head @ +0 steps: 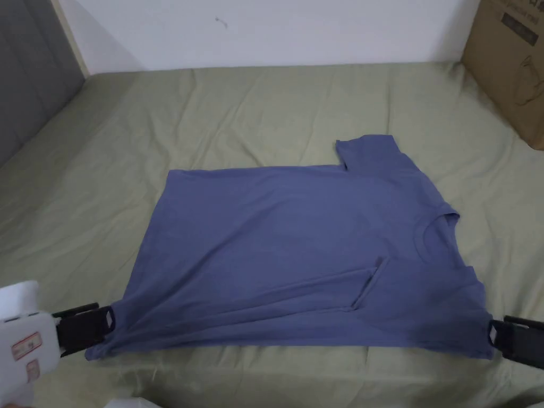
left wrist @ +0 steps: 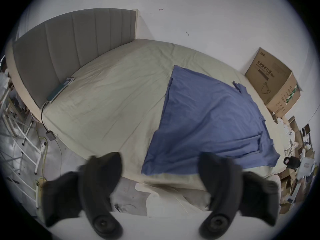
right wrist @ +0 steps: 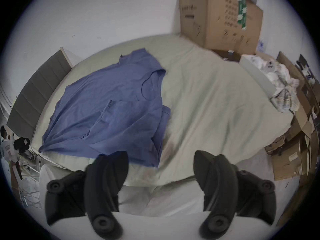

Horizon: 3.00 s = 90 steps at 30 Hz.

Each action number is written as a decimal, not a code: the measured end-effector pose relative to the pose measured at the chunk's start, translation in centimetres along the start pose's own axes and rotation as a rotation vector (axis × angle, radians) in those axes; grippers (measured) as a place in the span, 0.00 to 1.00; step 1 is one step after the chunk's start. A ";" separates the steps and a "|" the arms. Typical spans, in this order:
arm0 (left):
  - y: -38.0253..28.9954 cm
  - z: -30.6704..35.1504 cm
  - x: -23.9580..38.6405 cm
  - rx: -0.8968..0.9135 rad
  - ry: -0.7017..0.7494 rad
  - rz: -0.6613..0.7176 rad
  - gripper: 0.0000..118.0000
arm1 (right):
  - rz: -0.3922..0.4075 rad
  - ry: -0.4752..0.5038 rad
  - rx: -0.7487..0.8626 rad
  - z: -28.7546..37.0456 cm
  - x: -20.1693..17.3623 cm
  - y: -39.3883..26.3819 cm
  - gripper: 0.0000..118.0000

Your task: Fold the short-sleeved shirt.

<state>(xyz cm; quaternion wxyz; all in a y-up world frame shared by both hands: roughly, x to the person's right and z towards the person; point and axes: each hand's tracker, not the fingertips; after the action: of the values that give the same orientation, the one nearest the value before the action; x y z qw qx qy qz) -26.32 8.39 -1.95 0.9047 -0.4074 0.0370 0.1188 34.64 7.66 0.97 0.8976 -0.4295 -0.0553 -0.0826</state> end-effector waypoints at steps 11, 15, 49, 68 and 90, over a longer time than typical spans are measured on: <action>-3.5 -3.2 -1.2 -0.044 0.080 0.023 0.04 | -0.026 -0.025 -0.063 0.0 -0.7 -1.3 0.01; -2.5 -6.1 -1.3 -0.098 0.076 0.061 0.75 | -0.086 0.009 -0.059 -0.7 -0.3 -0.7 0.01; 2.7 -5.9 2.5 -0.147 0.055 0.098 0.05 | -0.181 0.170 -0.168 -6.1 1.2 2.8 0.04; 15.8 -16.7 5.1 -0.150 0.200 0.124 0.83 | -0.256 0.104 -0.118 -17.0 -1.0 17.6 0.31; 9.6 -15.7 3.7 -0.125 0.072 0.023 0.87 | -0.171 0.177 -0.140 -11.0 -1.5 9.0 0.01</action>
<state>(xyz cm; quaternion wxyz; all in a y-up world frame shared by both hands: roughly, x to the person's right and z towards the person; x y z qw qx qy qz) -24.60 3.52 -20.02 0.8743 -0.4664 0.0666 0.1164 35.28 4.80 -12.96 0.8564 -0.4759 -0.0064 -0.2002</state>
